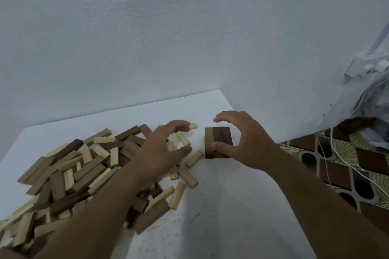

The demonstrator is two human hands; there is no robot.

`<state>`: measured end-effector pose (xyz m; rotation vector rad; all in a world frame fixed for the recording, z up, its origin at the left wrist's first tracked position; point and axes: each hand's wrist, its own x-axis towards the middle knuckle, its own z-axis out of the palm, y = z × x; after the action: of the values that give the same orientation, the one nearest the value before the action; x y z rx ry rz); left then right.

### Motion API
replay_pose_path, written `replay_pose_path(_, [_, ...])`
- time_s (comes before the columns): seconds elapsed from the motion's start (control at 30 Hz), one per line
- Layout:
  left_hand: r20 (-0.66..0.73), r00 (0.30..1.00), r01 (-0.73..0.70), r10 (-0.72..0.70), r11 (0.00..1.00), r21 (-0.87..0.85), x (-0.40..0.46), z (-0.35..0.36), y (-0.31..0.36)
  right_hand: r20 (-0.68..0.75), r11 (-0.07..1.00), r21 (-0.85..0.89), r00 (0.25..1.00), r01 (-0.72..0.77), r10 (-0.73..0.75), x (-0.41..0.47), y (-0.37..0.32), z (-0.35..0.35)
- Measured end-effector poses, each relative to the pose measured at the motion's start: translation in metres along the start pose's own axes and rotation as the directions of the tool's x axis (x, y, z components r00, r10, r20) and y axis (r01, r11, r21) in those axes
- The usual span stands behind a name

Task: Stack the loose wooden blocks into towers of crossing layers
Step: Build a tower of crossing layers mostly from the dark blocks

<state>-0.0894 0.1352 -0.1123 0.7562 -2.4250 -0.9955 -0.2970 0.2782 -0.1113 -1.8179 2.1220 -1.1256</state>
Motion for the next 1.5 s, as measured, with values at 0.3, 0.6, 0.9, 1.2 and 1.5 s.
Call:
replay_pose_path(0.3, [-0.182, 0.978, -0.058, 0.102, 0.971, 0.23, -0.109, -0.043, -0.015, 0.22, 0.972, 0.032, 0.947, 0.231, -0.233, -0.033, -0.092, 0.072])
replay_pose_path(0.6, [-0.038, 0.999, 0.048, -0.033, 0.855, 0.516, -0.174, -0.047, -0.033, 0.402, 0.909, -0.202, 0.877, 0.366, -0.263, -0.072, -0.12, 0.101])
replay_pose_path(0.9, [0.03, 1.0, -0.018, 0.001, 0.821, 0.571, -0.203, -0.034, -0.031, 0.3, 1.0, -0.028, 0.954, 0.011, -0.002, -0.089, -0.134, 0.085])
replay_pose_path(1.2, [-0.206, 0.979, 0.11, -0.004, 0.855, 0.508, -0.213, -0.038, -0.041, 0.301, 0.898, -0.408, 0.953, 0.167, -0.04, -0.072, -0.148, 0.118])
replay_pose_path(1.5, [-0.231, 0.968, 0.213, -0.098, 0.805, 0.554, -0.205, -0.033, -0.035, 0.247, 0.933, -0.357, 0.968, 0.041, 0.052, -0.076, -0.144, 0.12])
